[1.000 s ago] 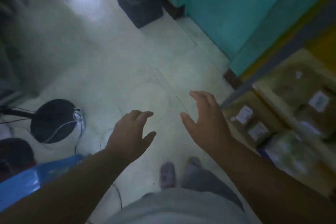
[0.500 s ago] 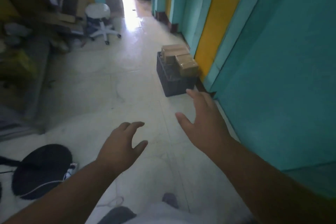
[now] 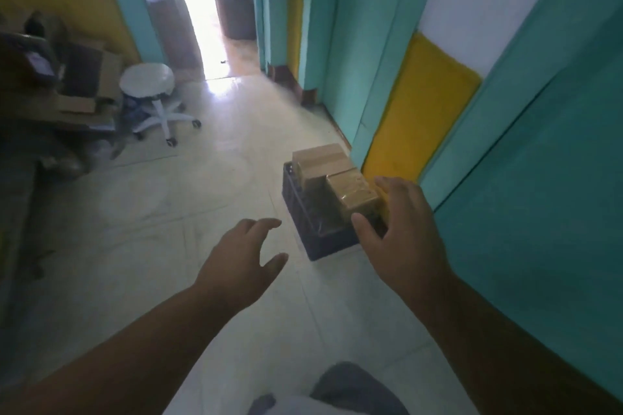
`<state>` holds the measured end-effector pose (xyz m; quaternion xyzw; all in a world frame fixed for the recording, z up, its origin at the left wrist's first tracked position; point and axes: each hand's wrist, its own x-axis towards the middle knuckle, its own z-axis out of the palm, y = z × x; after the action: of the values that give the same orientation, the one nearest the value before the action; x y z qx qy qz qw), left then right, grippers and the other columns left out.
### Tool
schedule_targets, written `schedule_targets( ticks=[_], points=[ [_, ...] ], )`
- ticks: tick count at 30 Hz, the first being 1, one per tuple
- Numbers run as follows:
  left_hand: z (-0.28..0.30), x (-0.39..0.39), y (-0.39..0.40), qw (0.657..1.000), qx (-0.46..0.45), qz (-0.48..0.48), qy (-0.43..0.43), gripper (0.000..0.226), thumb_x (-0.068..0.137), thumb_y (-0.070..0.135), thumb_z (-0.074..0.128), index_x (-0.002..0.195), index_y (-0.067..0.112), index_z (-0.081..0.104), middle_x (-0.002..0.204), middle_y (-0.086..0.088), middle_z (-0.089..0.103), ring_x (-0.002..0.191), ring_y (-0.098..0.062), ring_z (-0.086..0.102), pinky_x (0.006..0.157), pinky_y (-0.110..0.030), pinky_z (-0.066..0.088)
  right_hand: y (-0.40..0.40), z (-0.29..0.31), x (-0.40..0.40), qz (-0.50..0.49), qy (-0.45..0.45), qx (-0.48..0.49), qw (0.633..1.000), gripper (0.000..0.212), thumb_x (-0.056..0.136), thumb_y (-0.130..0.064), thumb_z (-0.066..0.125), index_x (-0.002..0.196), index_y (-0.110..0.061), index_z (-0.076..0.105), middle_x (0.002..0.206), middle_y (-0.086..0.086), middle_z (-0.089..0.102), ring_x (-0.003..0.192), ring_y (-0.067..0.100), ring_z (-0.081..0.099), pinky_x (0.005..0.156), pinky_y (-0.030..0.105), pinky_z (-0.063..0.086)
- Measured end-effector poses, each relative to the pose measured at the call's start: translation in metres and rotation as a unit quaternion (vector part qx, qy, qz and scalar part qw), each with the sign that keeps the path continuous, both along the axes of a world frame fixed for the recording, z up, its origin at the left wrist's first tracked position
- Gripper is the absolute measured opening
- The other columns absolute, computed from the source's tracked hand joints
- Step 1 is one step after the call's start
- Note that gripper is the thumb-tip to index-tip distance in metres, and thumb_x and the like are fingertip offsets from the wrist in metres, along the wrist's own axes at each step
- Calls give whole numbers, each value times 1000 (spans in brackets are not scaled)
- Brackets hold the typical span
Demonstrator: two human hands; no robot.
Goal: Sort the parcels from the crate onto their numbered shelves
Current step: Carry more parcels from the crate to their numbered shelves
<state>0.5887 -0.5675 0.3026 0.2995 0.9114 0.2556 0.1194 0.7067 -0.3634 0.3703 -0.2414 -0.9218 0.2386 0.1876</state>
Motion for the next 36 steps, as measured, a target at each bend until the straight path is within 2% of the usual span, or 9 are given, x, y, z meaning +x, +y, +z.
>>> schedule_targets(
  ticks=[3, 10, 17, 23, 27, 30, 32, 34, 36],
  points=[
    [-12, -71, 63, 999, -6, -43, -6, 58, 89, 49, 63, 142, 36, 42, 141, 3, 50, 117, -18, 57, 93, -34, 54, 53, -10, -50, -52, -8, 13, 999, 60, 90, -35, 70, 141, -12, 49, 139, 8, 51, 125, 22, 49, 93, 25, 37],
    [-33, -217, 201, 994, -17, -104, -30, 55, 91, 42, 65, 141, 37, 44, 139, 7, 52, 115, -14, 56, 88, -24, 47, 171, -37, -190, -68, -37, 5, 997, 61, 90, -35, 69, 143, -14, 47, 142, 10, 48, 128, 25, 46, 98, 31, 38],
    [-32, -363, 275, 985, -48, -164, -32, 53, 93, 43, 61, 142, 40, 41, 145, 9, 46, 125, -17, 50, 99, -32, 49, 235, -33, -318, -98, -45, 1, 994, 59, 90, -33, 70, 140, -12, 49, 141, 13, 52, 127, 26, 49, 98, 31, 39],
    [-78, -470, 360, 949, -100, -296, -44, 55, 91, 45, 61, 142, 39, 41, 142, 7, 50, 121, -17, 53, 94, -34, 54, 260, -61, -390, -230, -47, 21, 972, 62, 89, -42, 59, 142, -12, 46, 140, 15, 52, 129, 30, 48, 101, 49, 47],
    [-100, -513, 390, 912, -127, -388, -27, 56, 93, 42, 61, 144, 33, 40, 143, 4, 50, 118, -16, 55, 85, -24, 49, 250, -79, -417, -328, -57, 7, 943, 60, 91, -44, 55, 141, -13, 44, 139, 13, 52, 129, 29, 48, 99, 50, 50],
    [-122, -528, 411, 896, -134, -423, -31, 53, 93, 40, 60, 142, 31, 42, 144, 4, 50, 122, -18, 54, 94, -31, 51, 241, -105, -426, -375, -81, -26, 923, 60, 92, -44, 56, 143, -15, 43, 141, 11, 50, 132, 26, 46, 104, 46, 47],
    [-149, -532, 424, 881, -155, -444, -46, 51, 93, 40, 60, 141, 32, 43, 144, 4, 51, 122, -20, 55, 94, -34, 52, 237, -134, -427, -399, -97, -52, 910, 61, 92, -41, 61, 144, -15, 43, 141, 10, 50, 131, 25, 47, 104, 43, 47],
    [-183, -531, 434, 868, -180, -458, -72, 50, 93, 40, 59, 139, 33, 42, 138, 3, 54, 114, -19, 57, 87, -34, 53, 232, -170, -425, -417, -116, -77, 898, 63, 90, -39, 64, 144, -15, 43, 140, 10, 52, 129, 25, 49, 103, 41, 47],
    [-225, -527, 442, 858, -199, -458, -119, 48, 94, 36, 60, 139, 31, 43, 127, 5, 56, 102, -13, 56, 76, -26, 49, 230, -212, -420, -438, -123, -119, 882, 66, 87, -35, 70, 144, -14, 45, 139, 10, 53, 127, 24, 50, 102, 36, 45]
  ],
)
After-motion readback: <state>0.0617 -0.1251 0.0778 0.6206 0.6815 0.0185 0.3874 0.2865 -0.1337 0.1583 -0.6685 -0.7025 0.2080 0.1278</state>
